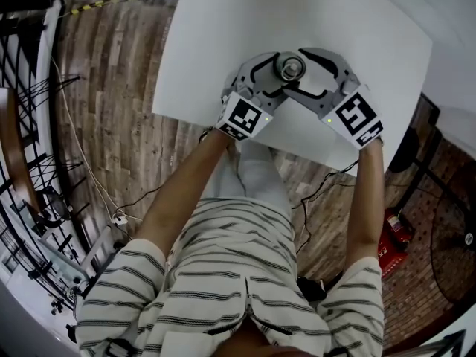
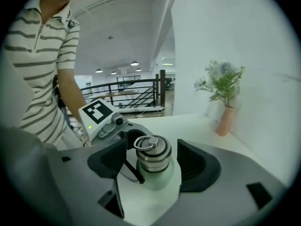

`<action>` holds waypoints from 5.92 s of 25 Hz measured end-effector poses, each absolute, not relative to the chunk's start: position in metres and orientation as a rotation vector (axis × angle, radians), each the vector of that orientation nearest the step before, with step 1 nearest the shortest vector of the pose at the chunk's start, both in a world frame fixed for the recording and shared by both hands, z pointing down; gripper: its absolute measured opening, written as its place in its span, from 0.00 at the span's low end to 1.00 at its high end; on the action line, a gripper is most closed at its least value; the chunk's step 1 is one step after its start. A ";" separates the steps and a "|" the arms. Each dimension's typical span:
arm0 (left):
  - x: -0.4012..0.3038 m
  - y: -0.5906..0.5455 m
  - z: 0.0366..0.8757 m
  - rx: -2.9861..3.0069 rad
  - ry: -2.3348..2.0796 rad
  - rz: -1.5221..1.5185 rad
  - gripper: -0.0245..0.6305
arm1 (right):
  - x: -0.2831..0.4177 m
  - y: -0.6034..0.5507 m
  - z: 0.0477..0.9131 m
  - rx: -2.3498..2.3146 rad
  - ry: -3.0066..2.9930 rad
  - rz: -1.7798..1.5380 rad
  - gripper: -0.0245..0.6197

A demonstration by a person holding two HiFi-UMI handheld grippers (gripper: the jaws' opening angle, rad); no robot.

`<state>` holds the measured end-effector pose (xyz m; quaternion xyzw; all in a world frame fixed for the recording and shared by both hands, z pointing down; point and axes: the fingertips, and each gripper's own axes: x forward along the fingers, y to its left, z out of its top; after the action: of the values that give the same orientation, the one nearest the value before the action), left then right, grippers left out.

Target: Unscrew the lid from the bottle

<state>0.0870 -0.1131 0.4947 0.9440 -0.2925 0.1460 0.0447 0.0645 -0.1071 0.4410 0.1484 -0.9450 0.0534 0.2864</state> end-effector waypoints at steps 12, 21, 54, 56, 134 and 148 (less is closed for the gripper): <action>0.087 -0.112 0.494 2.880 -0.902 0.450 0.52 | 0.074 -0.109 0.439 1.314 -2.403 0.379 0.56; 0.087 -0.110 0.494 2.878 -0.910 0.452 0.52 | 0.073 -0.111 0.443 1.448 -2.335 0.401 0.50; 0.087 -0.111 0.493 2.878 -0.909 0.459 0.52 | 0.067 -0.106 0.443 0.756 -2.478 0.183 0.43; 0.087 -0.111 0.494 2.880 -0.908 0.461 0.52 | 0.066 -0.106 0.444 0.667 -2.484 0.147 0.43; 0.086 -0.109 0.493 2.888 -0.922 0.484 0.52 | 0.063 -0.110 0.432 0.865 -2.656 0.082 0.43; 0.085 -0.109 0.496 2.874 -0.887 0.493 0.52 | 0.063 -0.098 0.425 0.779 -2.664 -0.002 0.43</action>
<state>0.0849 -0.1090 0.4958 0.9419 -0.2908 0.1617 0.0466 0.0635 -0.0980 0.4251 0.2761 -0.9438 -0.0009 0.1819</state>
